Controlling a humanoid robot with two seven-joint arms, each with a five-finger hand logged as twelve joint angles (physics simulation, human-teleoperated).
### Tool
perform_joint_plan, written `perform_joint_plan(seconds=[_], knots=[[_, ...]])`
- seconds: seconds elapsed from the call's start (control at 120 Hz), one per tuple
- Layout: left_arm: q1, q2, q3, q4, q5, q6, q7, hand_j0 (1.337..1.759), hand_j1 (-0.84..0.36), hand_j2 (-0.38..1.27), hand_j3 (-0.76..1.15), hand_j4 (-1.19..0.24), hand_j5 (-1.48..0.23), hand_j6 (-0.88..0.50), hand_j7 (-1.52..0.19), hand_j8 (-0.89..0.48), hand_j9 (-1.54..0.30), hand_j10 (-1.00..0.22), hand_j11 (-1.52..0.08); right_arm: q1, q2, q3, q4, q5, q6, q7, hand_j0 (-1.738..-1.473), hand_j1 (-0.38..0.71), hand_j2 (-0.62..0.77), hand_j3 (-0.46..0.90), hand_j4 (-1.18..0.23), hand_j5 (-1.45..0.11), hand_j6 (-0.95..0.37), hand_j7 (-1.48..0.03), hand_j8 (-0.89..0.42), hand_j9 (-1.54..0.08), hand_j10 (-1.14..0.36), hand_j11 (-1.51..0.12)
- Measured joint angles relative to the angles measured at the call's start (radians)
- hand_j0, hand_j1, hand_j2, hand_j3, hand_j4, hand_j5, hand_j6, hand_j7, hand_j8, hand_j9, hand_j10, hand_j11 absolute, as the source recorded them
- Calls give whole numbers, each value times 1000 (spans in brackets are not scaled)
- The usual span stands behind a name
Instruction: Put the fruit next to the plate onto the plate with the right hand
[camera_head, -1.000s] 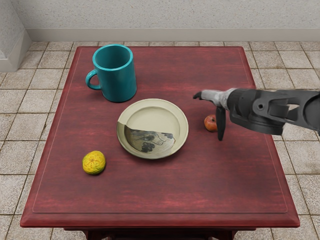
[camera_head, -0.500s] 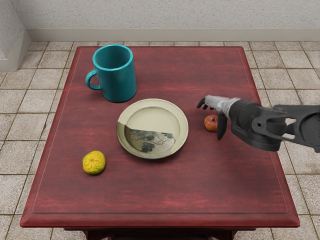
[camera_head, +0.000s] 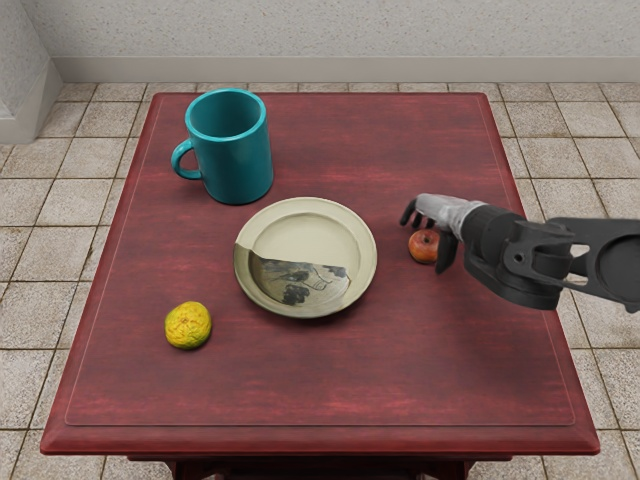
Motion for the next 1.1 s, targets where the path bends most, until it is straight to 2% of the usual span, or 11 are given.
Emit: perform_joint_plan(seconds=[0.317,0.525,0.617,0.742,0.967,1.1], knots=[[0,0,0,0,0,0,0,1658,55,49,0,-245,-318,-245,-318,-245,-318,-245,-318,-4,36,2,-23,4,0,-1,-1656,219,-93,0,-471,-629,-478,-619,-470,-627,-473,-626],[0,0,0,0,0,0,0,1658,55,49,0,-245,-318,-245,-318,-245,-318,-245,-318,-5,47,3,-32,12,-1,-1,-1653,281,55,0,-599,-777,-489,-775,-403,-786,-556,-784],[0,0,0,0,0,0,0,1658,55,49,0,-245,-318,-245,-318,-245,-318,-245,-318,-5,49,5,-42,14,0,-1,-1651,277,177,0,-665,-873,-522,-867,-412,-884,-582,-881],[0,0,0,0,0,0,0,1658,55,49,0,-245,-318,-245,-318,-245,-318,-245,-318,-6,48,38,-55,17,8,-1,-1651,262,272,0,-720,-960,-557,-945,-417,-967,-595,-963],[0,0,0,0,0,0,0,1658,55,49,0,-245,-318,-245,-318,-245,-318,-245,-318,3,87,138,-70,29,29,-1,-1652,264,269,1,-750,-1048,-519,-1005,-374,-1045,-556,-1033],[0,0,0,0,0,0,0,1658,55,49,0,-245,-318,-245,-318,-245,-318,-245,-318,48,138,179,-74,72,33,-1,-1653,269,265,1,-753,-1075,-511,-1018,-359,-1072,-540,-1050]])
